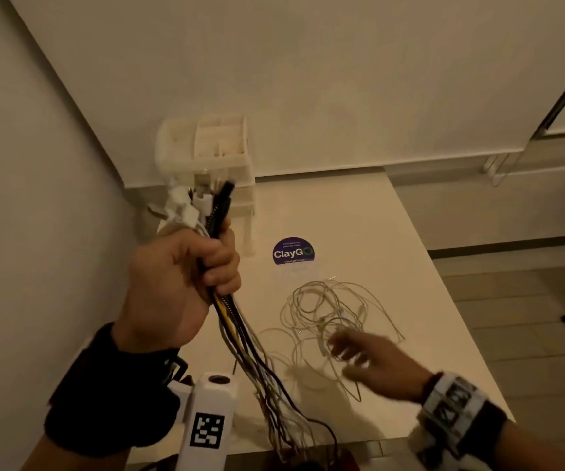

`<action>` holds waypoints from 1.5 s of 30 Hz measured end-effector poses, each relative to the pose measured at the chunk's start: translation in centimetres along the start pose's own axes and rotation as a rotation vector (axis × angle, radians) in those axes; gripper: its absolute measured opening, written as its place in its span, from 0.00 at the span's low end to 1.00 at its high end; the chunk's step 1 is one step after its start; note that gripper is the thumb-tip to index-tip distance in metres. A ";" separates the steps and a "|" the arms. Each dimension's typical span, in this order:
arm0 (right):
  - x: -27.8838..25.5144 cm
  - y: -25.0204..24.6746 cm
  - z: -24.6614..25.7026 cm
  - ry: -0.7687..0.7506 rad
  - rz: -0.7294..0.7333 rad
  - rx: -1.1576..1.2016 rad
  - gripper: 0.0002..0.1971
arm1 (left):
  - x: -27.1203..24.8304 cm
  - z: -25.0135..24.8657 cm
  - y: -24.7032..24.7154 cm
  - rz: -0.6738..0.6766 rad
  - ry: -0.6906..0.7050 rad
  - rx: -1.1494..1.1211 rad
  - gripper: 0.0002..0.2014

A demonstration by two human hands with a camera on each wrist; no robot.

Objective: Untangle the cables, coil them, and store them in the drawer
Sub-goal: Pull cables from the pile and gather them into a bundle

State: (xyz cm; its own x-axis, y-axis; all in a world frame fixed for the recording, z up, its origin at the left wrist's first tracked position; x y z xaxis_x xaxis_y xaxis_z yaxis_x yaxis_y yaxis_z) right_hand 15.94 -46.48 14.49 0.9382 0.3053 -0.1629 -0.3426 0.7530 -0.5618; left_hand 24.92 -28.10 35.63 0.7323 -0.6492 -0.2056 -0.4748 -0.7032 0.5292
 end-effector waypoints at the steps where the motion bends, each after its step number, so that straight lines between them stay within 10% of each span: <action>1: 1.3 -2.6 -0.1 -0.024 -0.098 -0.104 0.17 | 0.4 0.6 0.0 -0.002 -0.034 -0.012 0.19; 4: 6.2 -5.7 -2.1 0.025 -0.197 -0.410 0.15 | 1.7 1.6 -0.2 -0.101 -0.056 0.005 0.08; 11: 9.3 0.1 -10.2 0.359 0.211 -0.587 0.18 | 3.5 2.7 -0.4 -0.149 -0.037 -0.017 0.10; 21: 2.8 -10.9 1.6 -0.043 -0.588 0.692 0.14 | 6.1 5.4 -2.5 -0.370 -0.036 0.017 0.14; 29: 3.0 -11.1 16.1 -0.559 -0.612 -0.095 0.27 | 9.4 6.4 0.0 -0.266 -0.080 -0.047 0.27; 45: 2.3 -9.4 15.9 -0.486 -0.642 -0.129 0.14 | 7.5 2.9 -0.9 -0.318 0.123 0.125 0.23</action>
State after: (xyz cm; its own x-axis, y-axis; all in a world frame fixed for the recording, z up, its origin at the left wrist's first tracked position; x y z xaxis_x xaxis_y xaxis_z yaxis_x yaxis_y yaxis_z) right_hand 20.56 -43.53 32.32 0.8135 0.0788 0.5762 0.2905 0.8032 -0.5201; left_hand 29.42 -33.18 31.18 0.9025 -0.3580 -0.2393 -0.2643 -0.8993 0.3485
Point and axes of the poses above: each hand's wrist, its own x-axis towards the middle knuckle, its own y-axis out of the palm, z = x × y, the point moved 10 cm from there along x, towards the middle knuckle, and after that the axes turned 13 degrees about -y, right-handed, at the moved point
